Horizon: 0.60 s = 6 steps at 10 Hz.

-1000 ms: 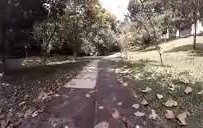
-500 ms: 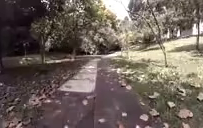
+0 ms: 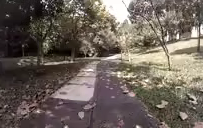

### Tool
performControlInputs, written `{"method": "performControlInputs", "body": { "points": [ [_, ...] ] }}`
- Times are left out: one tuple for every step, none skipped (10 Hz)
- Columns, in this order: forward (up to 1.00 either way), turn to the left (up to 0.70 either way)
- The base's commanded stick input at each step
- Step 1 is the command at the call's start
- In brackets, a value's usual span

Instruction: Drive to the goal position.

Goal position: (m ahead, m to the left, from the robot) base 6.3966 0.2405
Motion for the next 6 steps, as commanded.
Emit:
{"method": "performControlInputs", "body": {
  "points": [
    [0.45, 0.0],
    [0.45, 0.0],
    [0.45, 0.01],
    [0.45, 0.04],
    [0.45, 0.27],
    [0.45, 0.27]
  ]
}}
